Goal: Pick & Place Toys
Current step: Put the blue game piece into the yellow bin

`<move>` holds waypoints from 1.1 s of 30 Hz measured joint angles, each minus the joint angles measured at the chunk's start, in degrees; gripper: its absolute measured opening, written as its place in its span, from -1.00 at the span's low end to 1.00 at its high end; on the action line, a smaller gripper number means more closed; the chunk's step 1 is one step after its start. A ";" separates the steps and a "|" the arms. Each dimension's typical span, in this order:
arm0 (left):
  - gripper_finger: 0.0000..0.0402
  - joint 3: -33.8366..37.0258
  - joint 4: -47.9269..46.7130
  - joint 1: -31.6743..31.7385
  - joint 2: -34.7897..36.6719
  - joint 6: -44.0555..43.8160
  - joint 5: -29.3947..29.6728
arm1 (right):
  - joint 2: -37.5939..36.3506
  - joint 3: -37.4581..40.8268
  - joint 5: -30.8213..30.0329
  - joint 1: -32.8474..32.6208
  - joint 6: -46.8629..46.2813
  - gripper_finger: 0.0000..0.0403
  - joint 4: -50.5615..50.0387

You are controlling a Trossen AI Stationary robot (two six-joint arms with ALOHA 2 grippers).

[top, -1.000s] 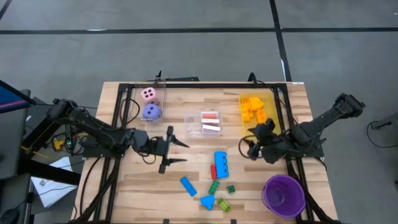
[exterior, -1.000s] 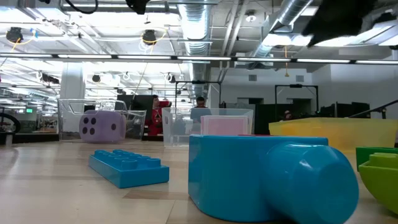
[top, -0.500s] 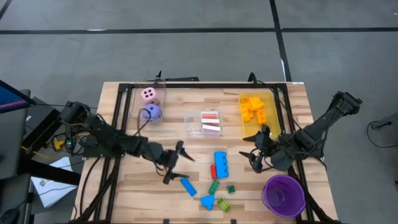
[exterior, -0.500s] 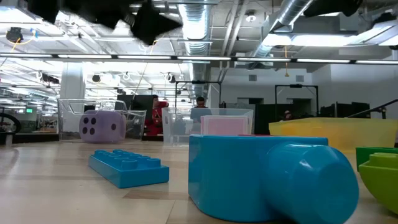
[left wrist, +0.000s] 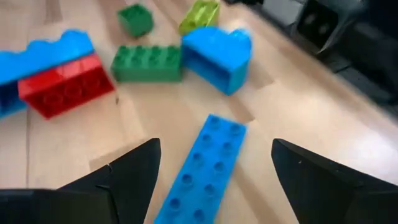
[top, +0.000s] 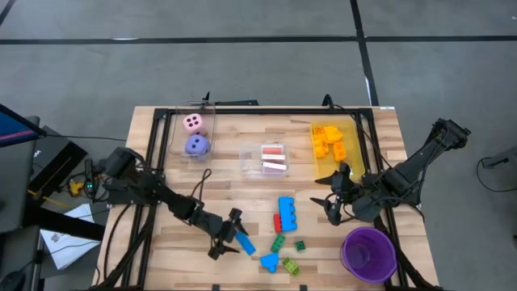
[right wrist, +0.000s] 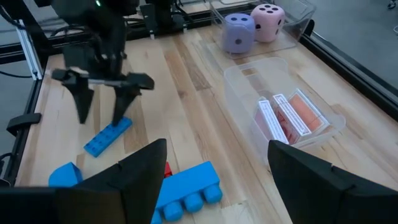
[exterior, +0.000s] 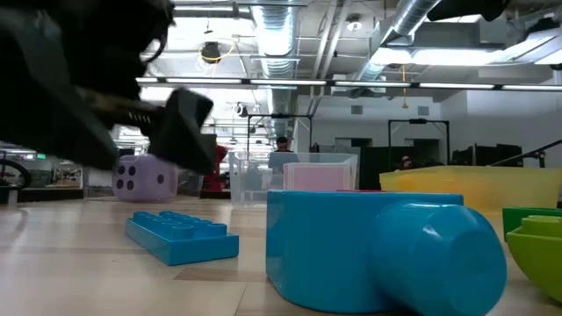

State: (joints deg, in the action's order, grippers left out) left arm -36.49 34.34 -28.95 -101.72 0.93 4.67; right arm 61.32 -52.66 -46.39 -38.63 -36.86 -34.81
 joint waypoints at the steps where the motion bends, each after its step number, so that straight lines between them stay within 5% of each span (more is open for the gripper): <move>1: 0.50 0.00 0.34 0.22 -1.04 -0.09 0.06 | 0.00 0.00 0.00 0.00 0.00 0.35 0.00; 20: 0.48 -0.04 -0.44 1.07 -5.28 -1.45 1.97 | 0.00 0.00 1.60 -0.02 -0.02 0.35 -0.35; 33: 0.07 -0.11 -2.05 1.07 -5.22 -3.07 1.98 | 0.00 0.00 2.95 -0.02 -0.04 0.35 -0.39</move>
State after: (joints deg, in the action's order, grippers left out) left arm -36.60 32.28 -27.88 -106.94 -2.15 6.66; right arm 61.32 -52.66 -43.44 -38.65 -36.91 -35.20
